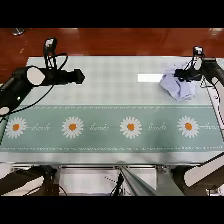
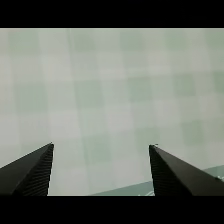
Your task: Fold the shirts.
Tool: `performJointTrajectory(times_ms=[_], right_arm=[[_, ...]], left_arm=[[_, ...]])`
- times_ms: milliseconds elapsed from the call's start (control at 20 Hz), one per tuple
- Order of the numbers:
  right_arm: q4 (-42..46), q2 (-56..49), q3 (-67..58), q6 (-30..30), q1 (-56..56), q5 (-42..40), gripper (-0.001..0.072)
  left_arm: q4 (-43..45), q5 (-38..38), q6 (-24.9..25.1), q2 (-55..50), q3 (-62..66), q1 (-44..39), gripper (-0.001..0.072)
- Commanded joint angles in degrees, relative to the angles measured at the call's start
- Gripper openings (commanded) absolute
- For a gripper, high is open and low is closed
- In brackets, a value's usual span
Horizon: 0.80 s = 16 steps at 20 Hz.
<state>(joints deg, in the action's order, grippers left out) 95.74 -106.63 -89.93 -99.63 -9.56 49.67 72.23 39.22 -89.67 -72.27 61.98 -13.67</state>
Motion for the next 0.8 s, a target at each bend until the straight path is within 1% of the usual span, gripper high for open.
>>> performJointTrajectory(times_ms=[0,100,200,300,400,450,550,600,750], right_arm=[[-7.3,-0.2,-3.7,6.7,-0.7,11.6,0.0025],[-8.8,3.5,-9.1,9.2,-0.7,13.1,0.0025],[-11.6,9.4,-15.0,10.1,-0.6,10.5,0.0025],[-17.1,16.3,-19.9,12.0,-0.5,7.5,0.0025],[-25.9,23.8,-23.3,20.0,0.2,9.7,0.0025],[-27.8,28.0,-23.8,22.8,1.1,9.7,0.0025],[-27.4,35.1,-23.8,25.6,3.8,7.3,0.0025],[-27.2,37.8,-23.8,26.2,4.8,6.2,0.0025],[-27.4,44.5,-23.8,26.4,7.5,3.4,0.0025]], left_arm=[[0.0,6.7,2.0,0.4,0.7,1.0,0.0703],[0.0,14.4,2.0,1.7,2.6,2.6,0.0703],[0.0,20.7,2.0,5.3,4.0,4.4,0.0703],[0.0,25.2,1.9,10.6,4.0,5.1,0.0703],[-2.4,33.6,1.7,17.5,2.5,4.2,0.0703],[-3.8,34.8,1.2,21.5,0.2,2.8,0.0703],[-4.1,32.1,-0.7,30.1,-6.1,-0.4,0.0703],[-4.1,29.6,-3.3,34.0,-9.4,-1.2,0.0703],[-4.5,25.2,-8.3,41.6,-15.9,-1.4,0.0703]])
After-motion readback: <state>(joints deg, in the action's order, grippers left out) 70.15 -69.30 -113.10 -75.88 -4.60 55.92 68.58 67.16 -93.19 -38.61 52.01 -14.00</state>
